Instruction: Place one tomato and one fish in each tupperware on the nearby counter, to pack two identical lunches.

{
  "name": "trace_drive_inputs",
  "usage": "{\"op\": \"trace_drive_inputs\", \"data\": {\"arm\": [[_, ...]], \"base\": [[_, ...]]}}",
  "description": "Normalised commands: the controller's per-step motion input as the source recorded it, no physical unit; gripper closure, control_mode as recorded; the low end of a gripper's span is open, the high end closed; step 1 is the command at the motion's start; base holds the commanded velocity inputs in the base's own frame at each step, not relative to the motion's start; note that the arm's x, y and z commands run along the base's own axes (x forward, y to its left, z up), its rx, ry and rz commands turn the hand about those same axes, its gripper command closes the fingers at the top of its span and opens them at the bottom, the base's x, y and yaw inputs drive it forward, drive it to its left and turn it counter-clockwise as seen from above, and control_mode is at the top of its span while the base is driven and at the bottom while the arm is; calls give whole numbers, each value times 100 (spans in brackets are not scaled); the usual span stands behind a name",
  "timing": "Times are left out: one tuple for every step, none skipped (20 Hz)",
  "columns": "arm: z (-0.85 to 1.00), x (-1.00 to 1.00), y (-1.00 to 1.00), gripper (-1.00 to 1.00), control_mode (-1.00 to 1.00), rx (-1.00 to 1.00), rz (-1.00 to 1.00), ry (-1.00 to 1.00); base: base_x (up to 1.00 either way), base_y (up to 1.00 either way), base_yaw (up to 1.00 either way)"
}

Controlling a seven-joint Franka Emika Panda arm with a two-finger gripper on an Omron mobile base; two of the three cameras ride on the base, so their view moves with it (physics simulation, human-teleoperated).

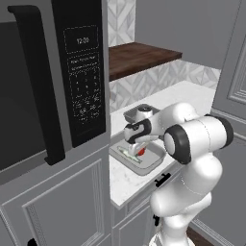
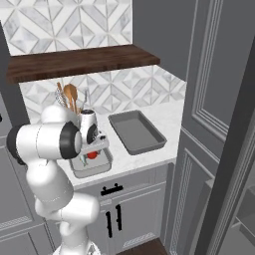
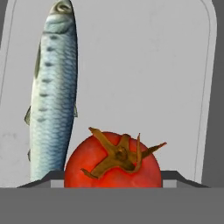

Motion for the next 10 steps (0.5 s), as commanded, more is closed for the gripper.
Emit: {"op": "trace_drive_inputs", "data": {"arm": [[0, 0, 0, 100, -100, 0, 0, 0], [6, 0, 0, 100, -100, 0, 0, 0], [11, 0, 0, 100, -100, -2, 0, 0], [14, 0, 0, 100, -100, -2, 0, 0], [9, 0, 0, 100, -100, -1, 0, 0], [6, 0, 0, 100, -100, -2, 0, 0], [10, 0, 0, 100, -100, -2, 0, 0], [6, 0, 0, -100, -100, -2, 0, 0], [5, 0, 0, -100, -100, -2, 0, 0], [9, 0, 0, -100, -100, -2, 0, 0]], "base": [[0, 0, 0], [0, 0, 0], [0, 0, 0], [0, 0, 0], [0, 0, 0], [0, 0, 0], [0, 0, 0], [0, 0, 0], [0, 0, 0], [0, 0, 0]]}}
